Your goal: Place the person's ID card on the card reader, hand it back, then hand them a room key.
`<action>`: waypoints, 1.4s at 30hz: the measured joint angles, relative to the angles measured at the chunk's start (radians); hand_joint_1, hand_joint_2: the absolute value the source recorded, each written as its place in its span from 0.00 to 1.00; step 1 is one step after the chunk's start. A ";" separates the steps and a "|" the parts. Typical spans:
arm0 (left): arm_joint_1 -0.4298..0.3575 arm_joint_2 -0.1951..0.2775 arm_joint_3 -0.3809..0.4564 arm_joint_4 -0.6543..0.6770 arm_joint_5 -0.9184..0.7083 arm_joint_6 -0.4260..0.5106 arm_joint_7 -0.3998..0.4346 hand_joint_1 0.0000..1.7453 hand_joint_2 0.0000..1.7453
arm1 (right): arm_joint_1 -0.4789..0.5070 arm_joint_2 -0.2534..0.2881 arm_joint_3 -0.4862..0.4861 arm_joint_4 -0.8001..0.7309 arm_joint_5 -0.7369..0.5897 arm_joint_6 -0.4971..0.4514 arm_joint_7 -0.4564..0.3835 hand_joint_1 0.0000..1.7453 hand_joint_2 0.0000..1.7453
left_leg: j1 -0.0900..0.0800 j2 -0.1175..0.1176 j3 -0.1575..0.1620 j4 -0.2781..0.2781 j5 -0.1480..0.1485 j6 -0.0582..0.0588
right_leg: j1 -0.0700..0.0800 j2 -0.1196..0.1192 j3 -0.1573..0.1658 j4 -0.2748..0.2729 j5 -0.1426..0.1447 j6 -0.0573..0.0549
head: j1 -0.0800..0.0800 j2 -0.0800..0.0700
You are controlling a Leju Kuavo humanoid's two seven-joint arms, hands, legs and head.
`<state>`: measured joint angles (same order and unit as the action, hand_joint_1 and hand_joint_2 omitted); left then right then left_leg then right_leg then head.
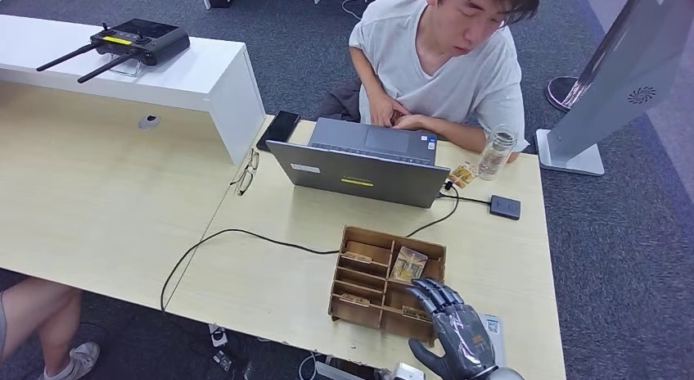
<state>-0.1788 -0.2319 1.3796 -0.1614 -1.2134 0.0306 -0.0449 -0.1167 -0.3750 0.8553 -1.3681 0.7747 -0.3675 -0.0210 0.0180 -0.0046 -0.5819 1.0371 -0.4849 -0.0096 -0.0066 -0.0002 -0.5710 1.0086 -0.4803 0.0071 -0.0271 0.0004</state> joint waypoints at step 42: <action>0.000 0.000 0.000 0.000 -0.020 -0.007 0.009 0.00 0.00 | 0.037 0.000 -0.041 -0.014 0.020 -0.027 0.037 0.33 1.00 | 0.000 0.000 0.000 0.000 0.000 0.000 | 0.000 0.000 0.000 0.000 0.000 0.000 | 0.000 0.000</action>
<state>-0.1789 -0.2319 1.3798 -0.1614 -1.2338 0.0237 -0.0359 -0.0799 -0.3750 0.8141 -1.3823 0.7946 -0.3949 0.0163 0.0180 -0.0045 -0.5818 1.0371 -0.4849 -0.0096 -0.0066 -0.0002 -0.5710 1.0086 -0.4803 0.0071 -0.0270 0.0004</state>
